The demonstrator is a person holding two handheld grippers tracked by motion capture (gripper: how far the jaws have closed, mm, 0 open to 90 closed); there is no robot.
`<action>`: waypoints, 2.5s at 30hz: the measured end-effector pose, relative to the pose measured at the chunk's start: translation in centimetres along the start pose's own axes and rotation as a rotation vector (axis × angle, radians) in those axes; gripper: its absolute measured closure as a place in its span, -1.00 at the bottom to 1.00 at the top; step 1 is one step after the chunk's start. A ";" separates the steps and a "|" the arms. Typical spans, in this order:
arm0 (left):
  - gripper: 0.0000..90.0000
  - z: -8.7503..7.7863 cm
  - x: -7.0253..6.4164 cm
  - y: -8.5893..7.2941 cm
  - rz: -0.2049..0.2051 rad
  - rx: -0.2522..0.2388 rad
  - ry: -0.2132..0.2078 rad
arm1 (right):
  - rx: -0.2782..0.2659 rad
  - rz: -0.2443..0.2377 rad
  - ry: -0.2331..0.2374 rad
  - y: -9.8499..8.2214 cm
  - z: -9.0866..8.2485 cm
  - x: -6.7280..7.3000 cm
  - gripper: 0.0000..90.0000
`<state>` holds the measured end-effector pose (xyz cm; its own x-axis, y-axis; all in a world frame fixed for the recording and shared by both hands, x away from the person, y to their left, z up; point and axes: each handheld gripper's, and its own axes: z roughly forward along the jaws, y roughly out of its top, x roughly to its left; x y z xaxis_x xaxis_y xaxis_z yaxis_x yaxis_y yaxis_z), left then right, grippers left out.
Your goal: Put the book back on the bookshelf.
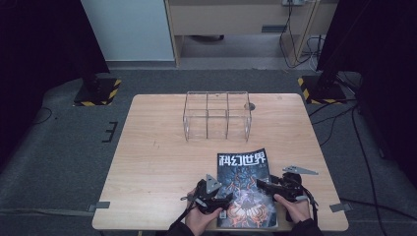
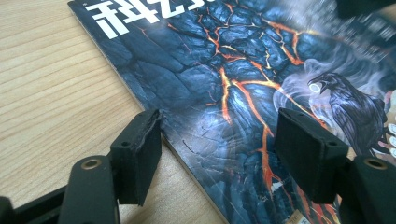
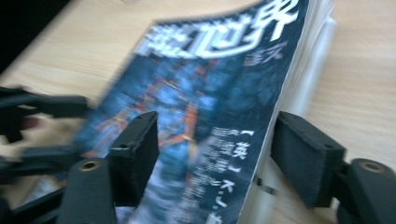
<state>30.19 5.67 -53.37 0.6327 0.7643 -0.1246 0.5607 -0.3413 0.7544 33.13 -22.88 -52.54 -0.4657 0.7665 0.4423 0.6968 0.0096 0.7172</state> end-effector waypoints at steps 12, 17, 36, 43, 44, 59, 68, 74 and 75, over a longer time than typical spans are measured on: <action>-0.30 0.0 0.3 0.1 0.005 0.001 -0.014 | 0.030 -0.058 -0.040 0.2 0.5 0.4 -0.24; -0.30 0.0 0.4 0.1 0.004 0.000 -0.011 | 0.020 -0.021 0.000 0.3 0.6 0.3 -0.21; -0.31 0.0 0.4 0.1 0.000 0.000 -0.003 | 0.022 -0.127 -0.031 1.3 0.5 1.3 0.11; -0.31 0.0 0.4 0.1 0.001 0.000 -0.002 | 0.075 -0.120 -0.060 1.1 1.1 0.7 0.11; -0.31 0.0 0.4 0.1 0.001 0.000 -0.001 | 0.076 -0.112 -0.054 1.1 1.1 0.7 0.12; -0.32 0.0 0.6 0.1 -0.003 -0.001 0.002 | 0.081 -0.143 -0.078 1.1 1.4 1.0 0.14; -0.32 0.0 0.6 0.1 -0.003 -0.001 0.003 | 0.096 -0.158 -0.112 1.3 1.5 1.2 0.33; -0.32 0.0 0.6 0.1 -0.004 -0.002 0.001 | 0.121 -0.138 -0.123 1.8 1.3 1.0 0.55; -0.32 0.0 0.6 0.1 -0.004 -0.002 0.001 | 0.124 -0.134 -0.122 1.8 1.3 1.0 0.57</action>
<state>30.61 6.09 -53.38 0.6298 0.7663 -0.1272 0.5624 -0.3370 0.7551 34.65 -21.25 -51.47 -0.4948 0.8249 0.2735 0.6981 0.1899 0.6904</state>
